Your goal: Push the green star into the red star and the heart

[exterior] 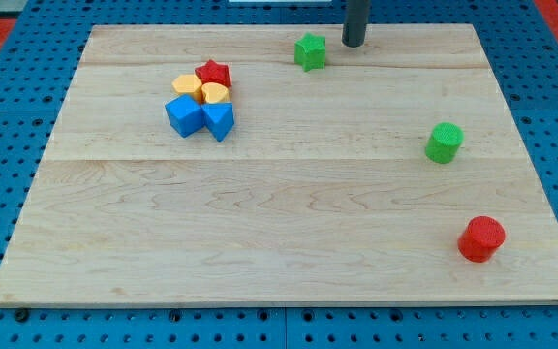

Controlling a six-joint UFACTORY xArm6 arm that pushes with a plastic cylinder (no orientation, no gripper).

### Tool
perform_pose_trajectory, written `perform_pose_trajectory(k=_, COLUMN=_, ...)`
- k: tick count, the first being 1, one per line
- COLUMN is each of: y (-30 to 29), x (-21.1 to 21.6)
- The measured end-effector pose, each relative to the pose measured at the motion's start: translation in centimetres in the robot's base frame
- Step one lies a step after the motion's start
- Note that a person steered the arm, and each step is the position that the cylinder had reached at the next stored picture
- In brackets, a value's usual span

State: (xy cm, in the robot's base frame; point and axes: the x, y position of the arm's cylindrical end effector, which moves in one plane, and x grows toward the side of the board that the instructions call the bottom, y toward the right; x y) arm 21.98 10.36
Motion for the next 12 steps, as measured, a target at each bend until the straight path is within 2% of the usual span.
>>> perform_pose_trajectory(k=2, y=-10.9, x=3.1)
perform_pose_trajectory(k=3, y=-11.8, x=5.2)
perform_pose_trajectory(k=8, y=-8.5, x=11.3)
perform_pose_trajectory(k=9, y=-8.7, x=11.3)
perform_pose_trajectory(k=11, y=-13.5, x=11.3)
perform_pose_trajectory(k=12, y=-13.3, x=11.3)
